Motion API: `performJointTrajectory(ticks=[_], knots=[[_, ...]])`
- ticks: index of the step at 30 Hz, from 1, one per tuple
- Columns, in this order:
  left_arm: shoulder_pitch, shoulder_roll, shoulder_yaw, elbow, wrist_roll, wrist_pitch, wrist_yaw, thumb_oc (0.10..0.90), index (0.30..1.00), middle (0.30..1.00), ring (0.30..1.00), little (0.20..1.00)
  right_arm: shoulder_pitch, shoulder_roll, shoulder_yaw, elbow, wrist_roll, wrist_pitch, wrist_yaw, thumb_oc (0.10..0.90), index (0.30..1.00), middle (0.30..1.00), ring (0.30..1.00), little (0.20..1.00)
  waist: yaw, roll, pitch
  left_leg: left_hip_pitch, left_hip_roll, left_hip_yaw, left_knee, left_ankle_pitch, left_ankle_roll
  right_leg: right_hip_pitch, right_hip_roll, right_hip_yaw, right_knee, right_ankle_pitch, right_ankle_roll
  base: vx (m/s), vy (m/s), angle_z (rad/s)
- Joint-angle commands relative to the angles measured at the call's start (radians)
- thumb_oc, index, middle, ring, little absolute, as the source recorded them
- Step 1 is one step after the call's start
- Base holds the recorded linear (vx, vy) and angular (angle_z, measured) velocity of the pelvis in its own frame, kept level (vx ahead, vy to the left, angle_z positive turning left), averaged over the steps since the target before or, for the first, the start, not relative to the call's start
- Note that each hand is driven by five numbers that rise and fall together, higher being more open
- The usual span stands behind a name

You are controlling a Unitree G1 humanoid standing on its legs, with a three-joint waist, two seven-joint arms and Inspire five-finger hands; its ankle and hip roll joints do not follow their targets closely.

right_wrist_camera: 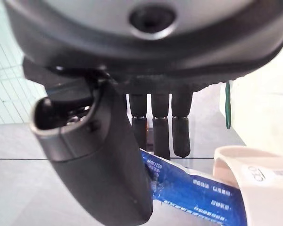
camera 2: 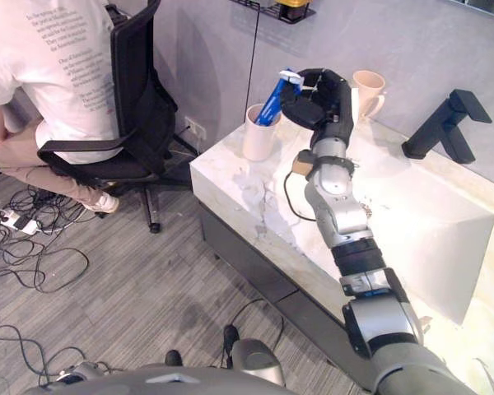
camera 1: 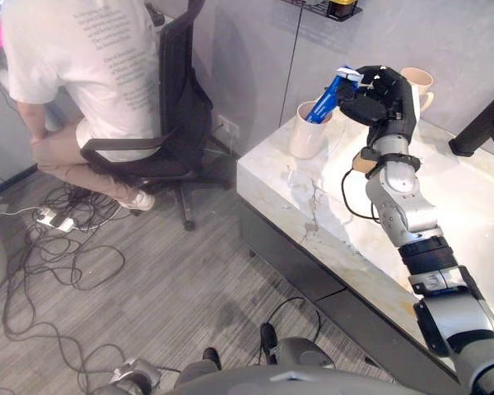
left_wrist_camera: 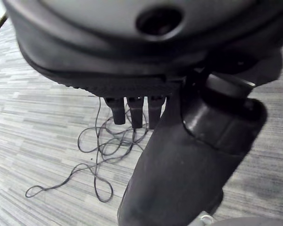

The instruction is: Organize the bathroom.

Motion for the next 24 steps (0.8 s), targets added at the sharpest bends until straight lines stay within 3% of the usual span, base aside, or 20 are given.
performJointTrajectory(ticks=[1,24], knots=[[-0.002,0.083,-0.042,0.057,0.038,0.062,0.008,0.800,0.900,0.900,0.900,0.900,-0.148,0.010,-0.070,-0.028,-0.057,-0.107,0.004,0.800,0.900,0.900,0.900,0.900,-0.003,-0.057,-0.053,-0.034,-0.042,-0.027,0.125,-0.087,0.057,0.003,-0.021,0.159,-0.089,0.118,0.052,0.00,0.000,0.00],[-0.008,0.077,-0.053,0.056,0.063,0.053,-0.004,0.800,0.900,0.900,0.900,0.900,-0.163,0.002,-0.065,0.013,-0.140,-0.095,-0.006,0.800,0.900,0.900,0.900,0.900,-0.015,-0.055,-0.064,-0.016,-0.048,-0.017,0.105,-0.088,0.059,0.007,-0.016,0.173,-0.097,0.122,0.053,0.00,0.000,0.00]])
